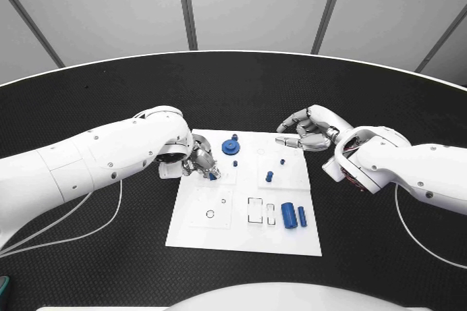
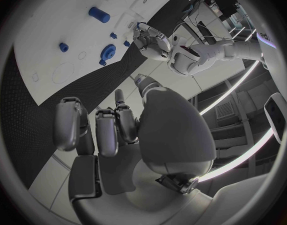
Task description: Assemble the parts on the task board
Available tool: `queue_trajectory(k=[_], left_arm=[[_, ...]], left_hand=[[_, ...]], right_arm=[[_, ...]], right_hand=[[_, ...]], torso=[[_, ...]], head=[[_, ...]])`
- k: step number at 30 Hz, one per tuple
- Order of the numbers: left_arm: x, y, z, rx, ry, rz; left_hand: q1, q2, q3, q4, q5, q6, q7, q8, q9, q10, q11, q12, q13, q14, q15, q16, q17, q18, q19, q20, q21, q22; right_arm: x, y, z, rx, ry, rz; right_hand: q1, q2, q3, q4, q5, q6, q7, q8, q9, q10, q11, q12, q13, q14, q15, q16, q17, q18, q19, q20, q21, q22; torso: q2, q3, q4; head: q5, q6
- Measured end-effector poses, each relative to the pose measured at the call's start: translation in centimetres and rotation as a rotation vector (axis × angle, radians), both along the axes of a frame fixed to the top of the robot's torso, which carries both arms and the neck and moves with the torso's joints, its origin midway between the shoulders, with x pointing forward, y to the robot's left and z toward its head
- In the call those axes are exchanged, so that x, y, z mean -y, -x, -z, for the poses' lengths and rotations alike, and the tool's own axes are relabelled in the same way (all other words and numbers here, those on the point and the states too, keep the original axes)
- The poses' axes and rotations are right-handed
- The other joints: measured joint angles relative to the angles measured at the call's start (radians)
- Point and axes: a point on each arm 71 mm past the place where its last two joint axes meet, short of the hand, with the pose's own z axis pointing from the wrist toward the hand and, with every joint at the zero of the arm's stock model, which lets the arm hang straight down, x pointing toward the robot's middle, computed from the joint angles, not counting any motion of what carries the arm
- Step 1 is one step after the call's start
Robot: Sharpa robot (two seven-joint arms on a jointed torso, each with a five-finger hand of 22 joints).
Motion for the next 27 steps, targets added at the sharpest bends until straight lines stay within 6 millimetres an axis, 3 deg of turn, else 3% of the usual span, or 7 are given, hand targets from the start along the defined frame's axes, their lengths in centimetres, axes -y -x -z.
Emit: queue_trajectory(k=[27], left_arm=[[0.9,-0.35,0.13,0.013,-0.034,0.034]], left_hand=[[-0.001,-0.001,0.0,0.0,-0.008,-0.003,0.004,-0.002,0.0,-0.002,0.002,0.0,-0.001,0.0,0.0,0.0,0.0,0.0,0.0,0.0,0.0,0.0]], right_arm=[[-0.17,-0.04,0.02,0.0,-0.001,-0.004]], right_hand=[[0.0,0.0,0.0,0.0,0.0,0.0,0.0,0.0,0.0,0.0,0.0,0.0,0.0,0.0,0.0,0.0,0.0,0.0,0.0,0.0,0.0,0.0]], torso=[[0.0,0.0,-0.0006]], head=[[0.0,-0.005]])
